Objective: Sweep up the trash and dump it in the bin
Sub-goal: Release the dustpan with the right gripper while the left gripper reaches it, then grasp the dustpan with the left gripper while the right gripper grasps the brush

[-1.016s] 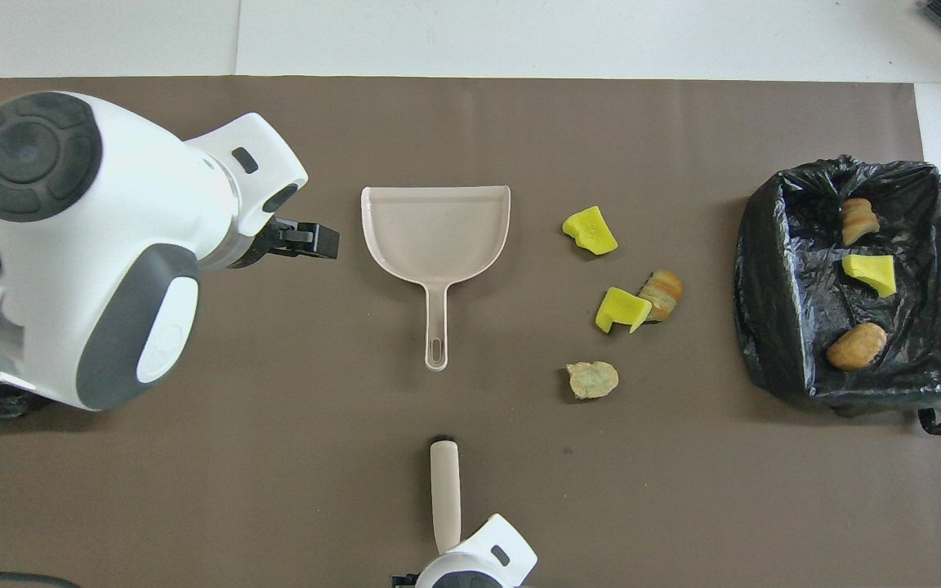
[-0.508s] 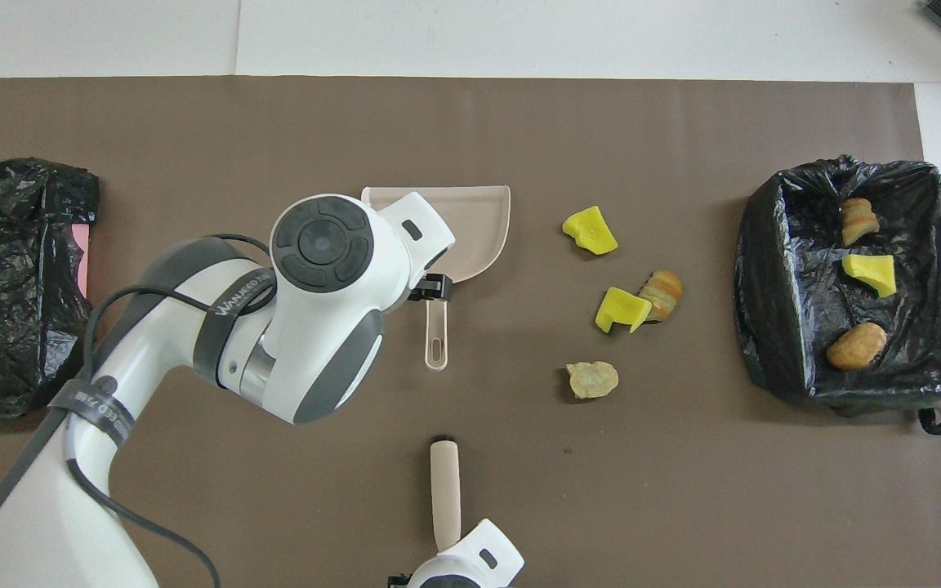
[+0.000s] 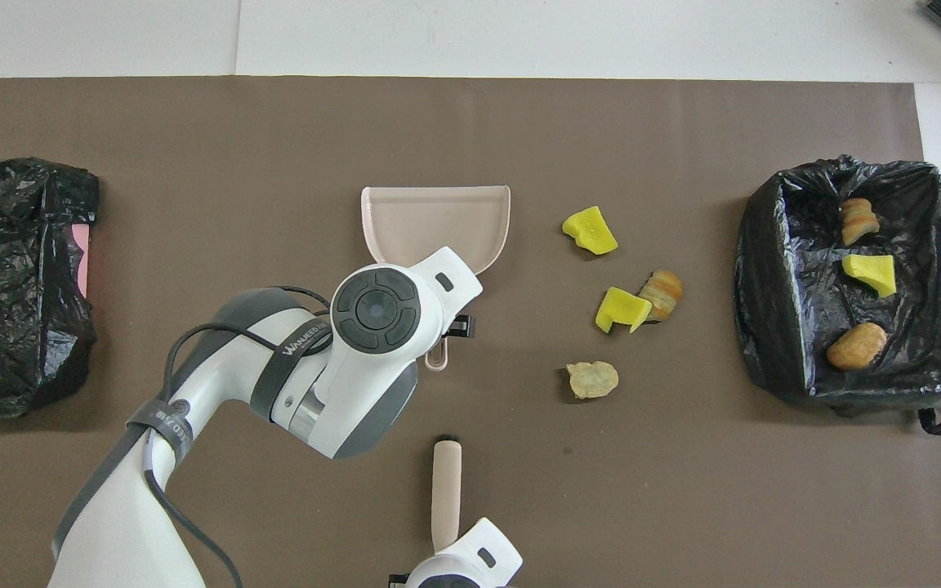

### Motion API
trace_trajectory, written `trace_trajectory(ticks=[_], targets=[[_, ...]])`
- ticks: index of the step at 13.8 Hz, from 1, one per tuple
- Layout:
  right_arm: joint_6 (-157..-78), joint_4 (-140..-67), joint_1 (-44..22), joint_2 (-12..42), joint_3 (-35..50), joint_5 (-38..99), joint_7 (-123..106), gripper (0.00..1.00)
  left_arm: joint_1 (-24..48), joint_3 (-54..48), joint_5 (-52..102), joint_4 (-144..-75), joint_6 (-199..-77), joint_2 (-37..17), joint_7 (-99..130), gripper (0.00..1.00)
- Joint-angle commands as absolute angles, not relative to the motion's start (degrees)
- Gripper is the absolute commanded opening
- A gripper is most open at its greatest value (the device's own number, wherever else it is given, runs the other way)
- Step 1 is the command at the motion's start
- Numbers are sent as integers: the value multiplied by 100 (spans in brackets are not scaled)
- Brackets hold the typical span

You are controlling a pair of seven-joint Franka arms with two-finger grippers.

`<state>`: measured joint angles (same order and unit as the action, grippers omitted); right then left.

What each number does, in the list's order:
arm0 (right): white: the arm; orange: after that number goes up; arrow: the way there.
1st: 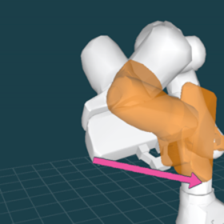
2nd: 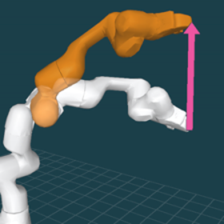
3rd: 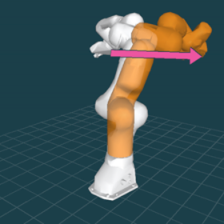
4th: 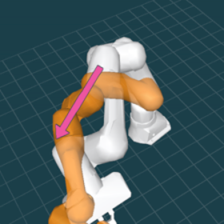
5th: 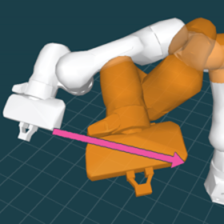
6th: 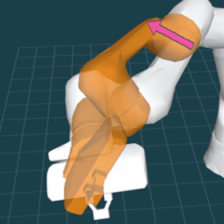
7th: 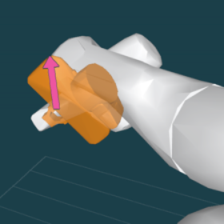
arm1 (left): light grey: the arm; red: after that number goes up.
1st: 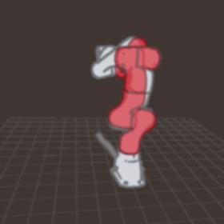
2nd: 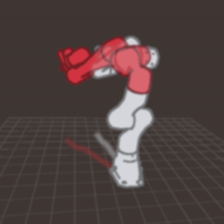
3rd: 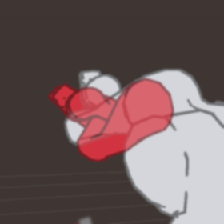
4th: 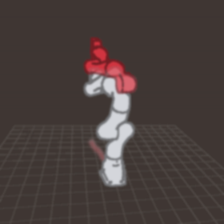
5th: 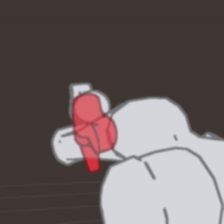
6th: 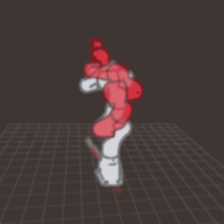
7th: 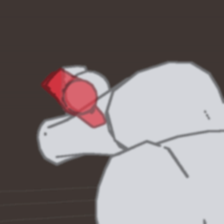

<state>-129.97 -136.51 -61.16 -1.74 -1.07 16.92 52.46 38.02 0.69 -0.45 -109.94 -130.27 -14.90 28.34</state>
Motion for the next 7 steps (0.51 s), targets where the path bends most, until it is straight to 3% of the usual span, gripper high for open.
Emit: trace_trajectory(ticks=[1, 7], targets=[[-12920, -13518, -5855, -333, -123, 1819, 5239, 0, 3885, 149, -97, -11241, -13341, -1310, 2953, 100], [-11394, -13439, -4678, -1080, -158, 1409, 5037, 0, 3885, 141, -53, -11224, -13386, -1345, 3207, 100]])
